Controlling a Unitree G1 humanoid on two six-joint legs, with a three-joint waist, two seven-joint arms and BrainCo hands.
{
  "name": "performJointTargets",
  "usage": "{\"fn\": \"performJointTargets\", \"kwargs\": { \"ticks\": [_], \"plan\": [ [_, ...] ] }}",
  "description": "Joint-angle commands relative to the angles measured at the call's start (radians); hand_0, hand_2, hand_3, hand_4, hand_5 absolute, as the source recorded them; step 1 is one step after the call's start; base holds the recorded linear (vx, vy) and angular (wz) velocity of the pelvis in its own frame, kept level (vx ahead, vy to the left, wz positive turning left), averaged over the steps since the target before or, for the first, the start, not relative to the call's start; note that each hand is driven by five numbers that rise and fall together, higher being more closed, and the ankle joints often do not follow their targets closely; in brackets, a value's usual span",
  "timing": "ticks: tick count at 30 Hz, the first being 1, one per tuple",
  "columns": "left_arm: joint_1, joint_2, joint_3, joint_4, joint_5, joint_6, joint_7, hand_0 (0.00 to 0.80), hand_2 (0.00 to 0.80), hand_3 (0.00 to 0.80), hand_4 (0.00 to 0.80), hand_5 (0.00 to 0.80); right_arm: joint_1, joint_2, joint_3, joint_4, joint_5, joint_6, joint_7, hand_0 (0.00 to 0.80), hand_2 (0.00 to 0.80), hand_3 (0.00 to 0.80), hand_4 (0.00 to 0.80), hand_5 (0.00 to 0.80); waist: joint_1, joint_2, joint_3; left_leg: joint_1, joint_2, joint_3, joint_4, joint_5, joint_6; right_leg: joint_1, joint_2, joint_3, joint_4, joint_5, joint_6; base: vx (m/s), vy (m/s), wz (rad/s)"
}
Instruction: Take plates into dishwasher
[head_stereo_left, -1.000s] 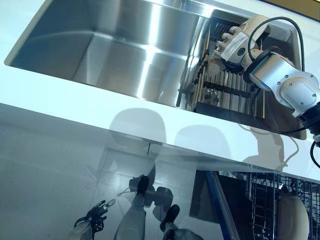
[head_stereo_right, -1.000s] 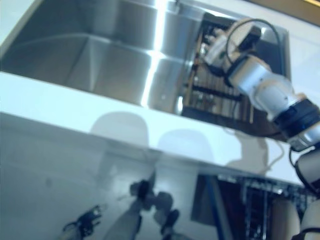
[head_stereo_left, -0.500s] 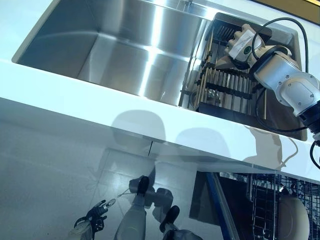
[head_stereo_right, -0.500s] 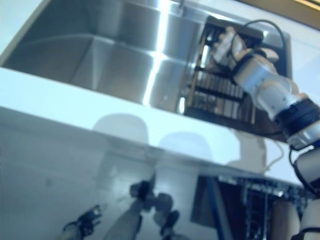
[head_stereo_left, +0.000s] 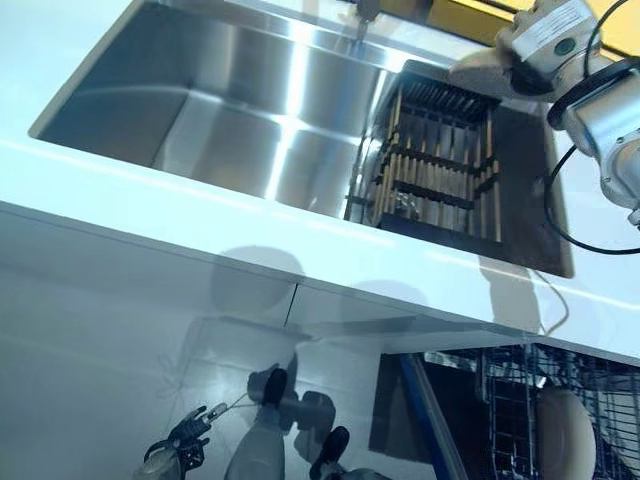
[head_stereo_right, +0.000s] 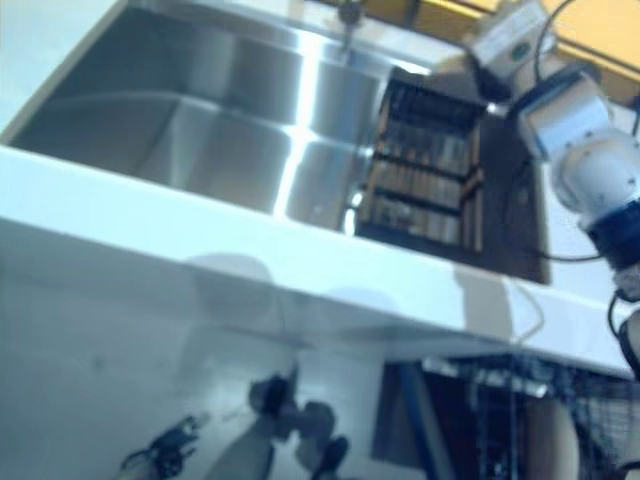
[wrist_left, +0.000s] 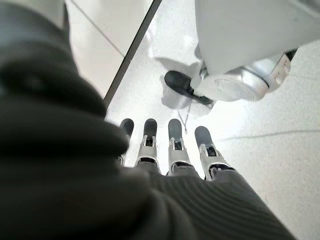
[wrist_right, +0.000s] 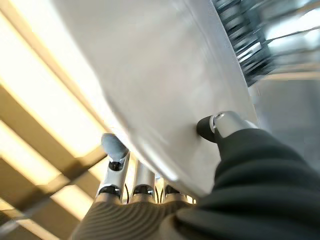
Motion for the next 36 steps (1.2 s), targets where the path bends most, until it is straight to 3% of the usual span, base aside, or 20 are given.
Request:
{"fn": "performJointTargets", "kwargs": {
  "ticks": [1,11,20,36],
  "plan": [
    [0.066,-0.011,-0.009,0.035,0.035,-0.015,-0.004,0.0,0.0,0.0,0.0,0.0,-0.084,-0.08,-0.01,0.015,0.079,0.102,-0.064,0.8,0.8,0.8,0.8,0.8,-0.03,0.024,-0.135,0.105,-0.032,0.002,-0.009,-0.204,0.038,-0.027,0.062,0.012,0.041,-0.035,-0.002,-0.017,-0.035,-0.04],
    [0.081,-0.02,0.01,0.097,0.09,-0.01,-0.022,0.0,0.0,0.0,0.0,0.0,-0.029,-0.185,-0.102,-0.035,0.372,0.147,-0.097,0.8,0.8,0.8,0.8,0.8,-0.09,0.029,-0.228,0.17,-0.021,0.074,-0.009,-0.229,0.034,0.028,0.071,0.067,0.003,-0.024,0.007,-0.021,-0.041,-0.2],
    [0.072,-0.038,0.003,0.122,0.135,0.0,-0.031,0.0,0.0,0.0,0.0,0.0,0.126,-0.234,-0.222,0.004,0.44,0.128,-0.097,0.8,0.8,0.8,0.8,0.8,-0.124,0.053,-0.29,0.207,-0.015,0.119,-0.009,-0.24,0.029,0.051,0.071,0.093,-0.001,-0.03,0.007,-0.02,-0.033,-0.18],
    [0.056,-0.035,0.008,0.15,0.172,0.014,-0.056,0.0,0.0,0.0,0.0,0.0,0.42,-0.285,-0.444,0.092,0.562,0.06,-0.084,0.8,0.8,0.8,0.8,0.8,-0.188,0.079,-0.327,0.233,-0.002,0.192,-0.009,-0.25,0.022,0.05,0.075,0.144,-0.001,-0.026,0.007,-0.025,-0.026,-0.14]
  ]
}}
